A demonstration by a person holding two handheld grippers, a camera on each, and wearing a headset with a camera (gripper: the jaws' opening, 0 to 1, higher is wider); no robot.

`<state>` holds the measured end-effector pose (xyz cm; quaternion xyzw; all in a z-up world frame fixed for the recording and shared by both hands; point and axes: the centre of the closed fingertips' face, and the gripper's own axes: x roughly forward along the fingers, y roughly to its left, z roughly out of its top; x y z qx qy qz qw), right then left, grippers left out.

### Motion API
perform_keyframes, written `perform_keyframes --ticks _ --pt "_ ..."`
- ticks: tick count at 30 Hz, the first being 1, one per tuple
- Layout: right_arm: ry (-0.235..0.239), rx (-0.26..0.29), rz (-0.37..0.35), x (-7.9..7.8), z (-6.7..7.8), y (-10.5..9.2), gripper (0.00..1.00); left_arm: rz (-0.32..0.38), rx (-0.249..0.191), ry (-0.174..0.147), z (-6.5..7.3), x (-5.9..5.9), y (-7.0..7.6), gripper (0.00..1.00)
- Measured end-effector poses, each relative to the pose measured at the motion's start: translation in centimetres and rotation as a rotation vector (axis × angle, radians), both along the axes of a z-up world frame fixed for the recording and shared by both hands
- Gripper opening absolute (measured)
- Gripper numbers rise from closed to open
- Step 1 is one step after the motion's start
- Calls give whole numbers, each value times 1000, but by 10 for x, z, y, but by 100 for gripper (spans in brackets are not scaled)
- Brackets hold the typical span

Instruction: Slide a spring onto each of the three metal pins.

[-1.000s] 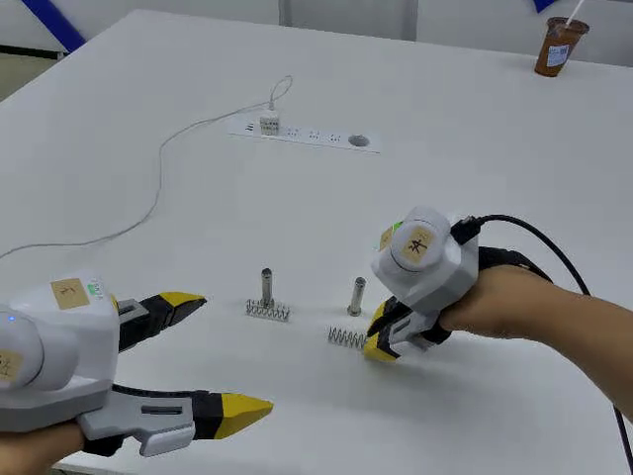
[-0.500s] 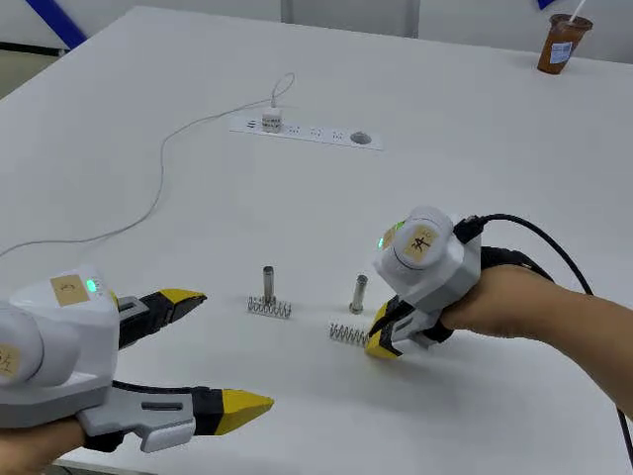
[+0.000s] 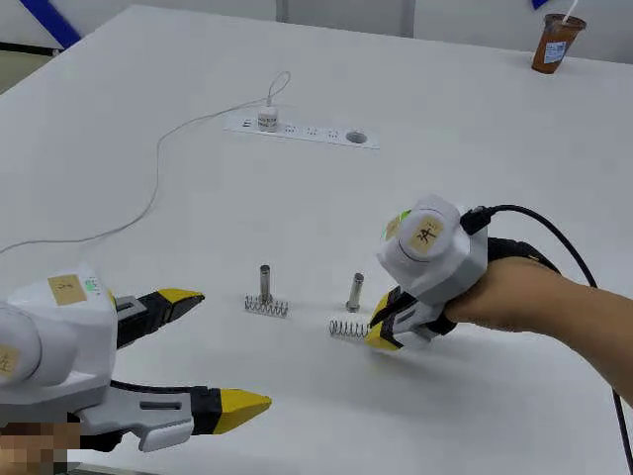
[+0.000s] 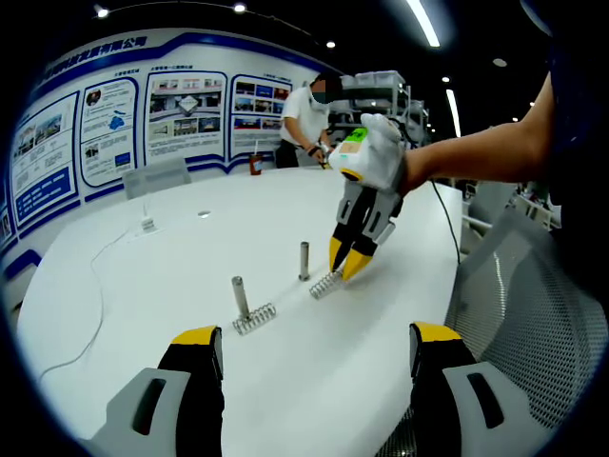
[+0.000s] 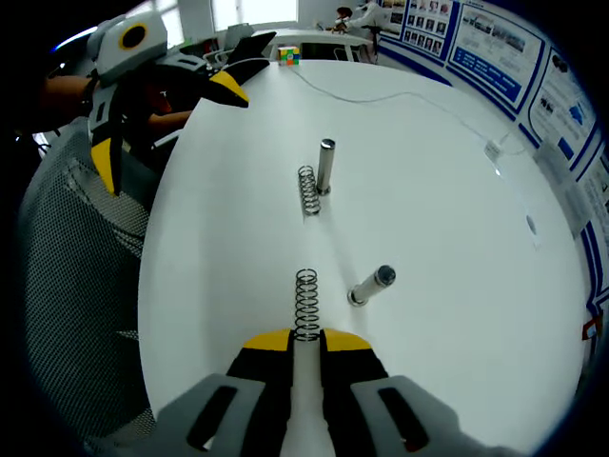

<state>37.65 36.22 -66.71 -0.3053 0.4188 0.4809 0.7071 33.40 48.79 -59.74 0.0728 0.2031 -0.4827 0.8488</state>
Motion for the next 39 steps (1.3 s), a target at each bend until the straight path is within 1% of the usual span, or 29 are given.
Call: perform_keyframes --ticks 13,21,30,35,37,39 --pt "-20 -18 12 2 15 -2 12 -1 -2 1 -1 0 -1 82" --pt "-12 -43 13 3 23 -8 12 -4 -5 -2 0 0 -2 82" --pt "12 -59 11 1 29 -10 12 -5 -7 -3 0 -1 -2 82" --pt "38 -58 13 -1 40 -9 12 -5 -10 -5 1 -1 -2 82" --pt "44 -59 16 -1 48 -8 12 -4 -11 -6 1 -1 -2 82" --pt "39 -59 20 1 57 -7 12 -3 -13 -7 2 0 -2 82"
